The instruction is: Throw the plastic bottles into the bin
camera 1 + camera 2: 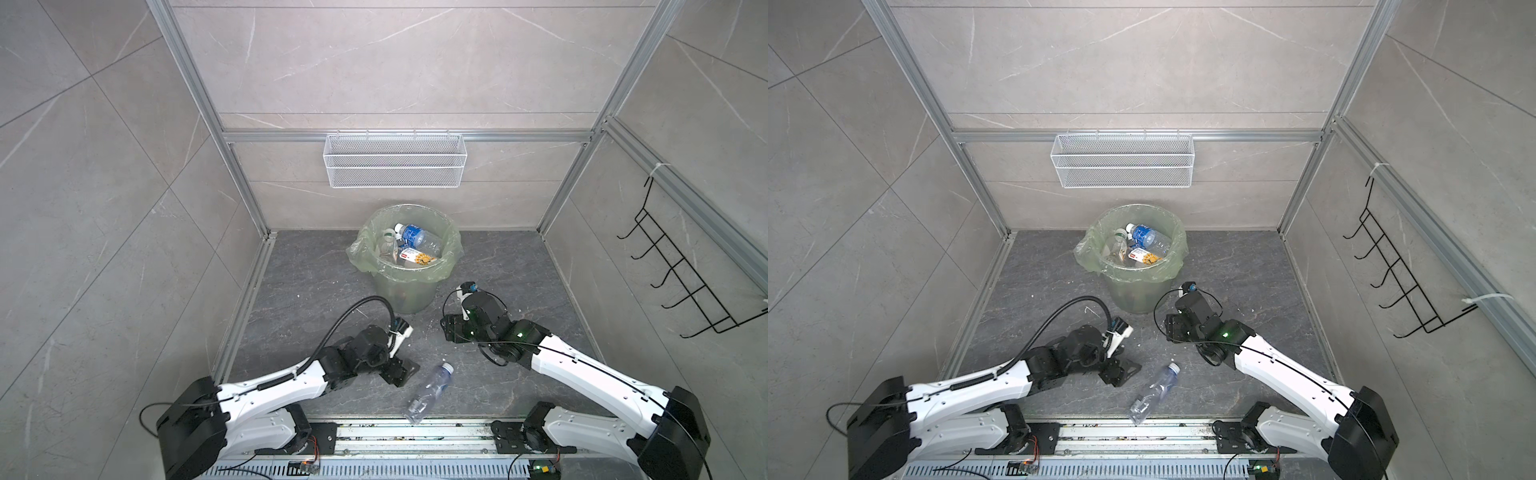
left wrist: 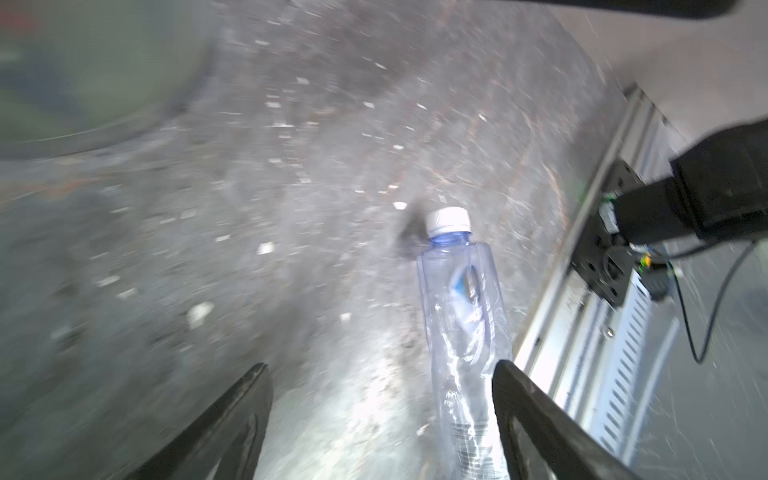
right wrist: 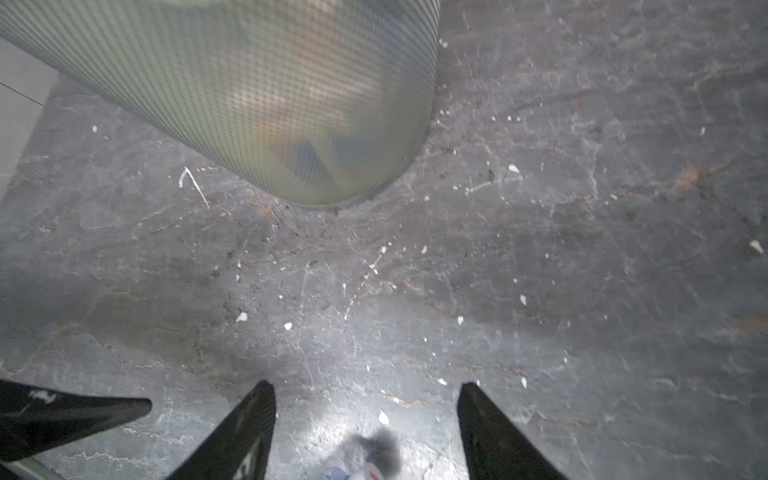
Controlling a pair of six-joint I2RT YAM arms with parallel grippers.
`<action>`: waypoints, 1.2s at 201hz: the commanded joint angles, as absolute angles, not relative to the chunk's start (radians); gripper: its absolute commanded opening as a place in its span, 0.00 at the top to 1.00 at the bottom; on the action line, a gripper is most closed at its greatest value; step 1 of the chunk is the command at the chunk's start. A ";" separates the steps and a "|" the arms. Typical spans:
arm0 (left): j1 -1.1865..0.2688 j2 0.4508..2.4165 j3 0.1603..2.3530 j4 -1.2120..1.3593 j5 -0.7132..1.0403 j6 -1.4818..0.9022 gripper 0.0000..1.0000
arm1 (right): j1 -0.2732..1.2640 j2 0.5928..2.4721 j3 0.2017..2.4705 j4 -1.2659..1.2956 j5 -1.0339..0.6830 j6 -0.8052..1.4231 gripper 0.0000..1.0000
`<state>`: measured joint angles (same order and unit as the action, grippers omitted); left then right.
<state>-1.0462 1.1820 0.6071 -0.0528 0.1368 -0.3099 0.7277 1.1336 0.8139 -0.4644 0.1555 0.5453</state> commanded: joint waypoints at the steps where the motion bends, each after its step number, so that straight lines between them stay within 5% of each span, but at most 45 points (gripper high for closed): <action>1: -1.165 1.295 0.701 -0.026 0.121 -0.284 0.15 | 0.724 1.123 0.790 -0.557 0.150 0.614 0.29; 107: -1.406 1.714 0.953 -0.076 0.207 -0.206 0.16 | 0.557 1.094 0.730 -0.575 0.057 0.727 0.19; 199: -1.425 1.609 0.967 -0.066 0.091 -0.278 0.15 | 0.550 1.163 0.752 -0.452 -0.040 0.741 0.19; 241: -1.454 1.672 1.048 -0.064 0.130 -0.325 0.08 | 0.550 1.190 0.783 -0.448 -0.038 0.738 0.16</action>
